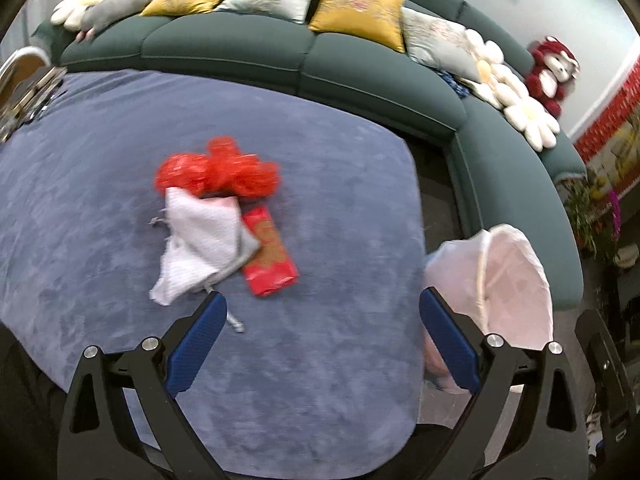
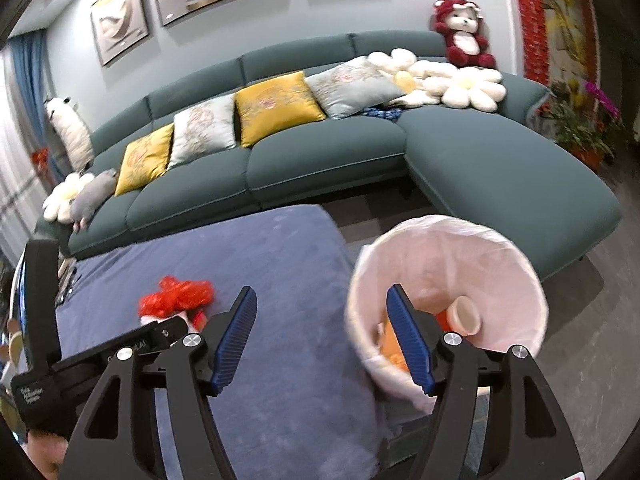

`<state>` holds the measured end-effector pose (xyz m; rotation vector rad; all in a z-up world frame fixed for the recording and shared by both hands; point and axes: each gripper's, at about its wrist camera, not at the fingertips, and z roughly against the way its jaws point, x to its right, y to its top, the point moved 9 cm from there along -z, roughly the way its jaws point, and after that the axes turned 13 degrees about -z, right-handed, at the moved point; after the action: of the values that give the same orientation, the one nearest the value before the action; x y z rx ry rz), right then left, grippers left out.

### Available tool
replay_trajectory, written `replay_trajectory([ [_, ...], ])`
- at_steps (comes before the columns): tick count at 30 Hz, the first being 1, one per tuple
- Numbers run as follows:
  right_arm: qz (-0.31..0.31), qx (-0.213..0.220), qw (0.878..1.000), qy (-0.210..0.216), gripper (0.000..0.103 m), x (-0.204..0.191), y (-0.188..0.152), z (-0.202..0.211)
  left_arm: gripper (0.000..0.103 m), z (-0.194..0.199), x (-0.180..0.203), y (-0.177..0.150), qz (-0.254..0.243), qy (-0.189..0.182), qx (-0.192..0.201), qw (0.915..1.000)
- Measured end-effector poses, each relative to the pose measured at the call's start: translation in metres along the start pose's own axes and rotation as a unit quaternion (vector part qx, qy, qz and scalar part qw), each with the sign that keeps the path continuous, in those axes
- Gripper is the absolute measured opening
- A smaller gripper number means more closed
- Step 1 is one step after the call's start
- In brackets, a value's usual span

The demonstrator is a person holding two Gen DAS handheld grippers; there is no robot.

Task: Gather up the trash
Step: 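Move both tools back to the tissue, red bag and envelope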

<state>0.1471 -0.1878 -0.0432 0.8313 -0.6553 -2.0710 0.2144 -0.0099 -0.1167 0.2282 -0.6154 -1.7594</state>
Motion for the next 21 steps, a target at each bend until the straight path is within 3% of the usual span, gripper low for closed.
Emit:
replay_trajectory([
  [21, 0.06, -0.058, 0.996, 0.026, 0.07, -0.093, -0.068, -0.031, 0.092, -0.005, -0.117, -0.035, 0.071, 0.029, -0.021, 0.9968],
])
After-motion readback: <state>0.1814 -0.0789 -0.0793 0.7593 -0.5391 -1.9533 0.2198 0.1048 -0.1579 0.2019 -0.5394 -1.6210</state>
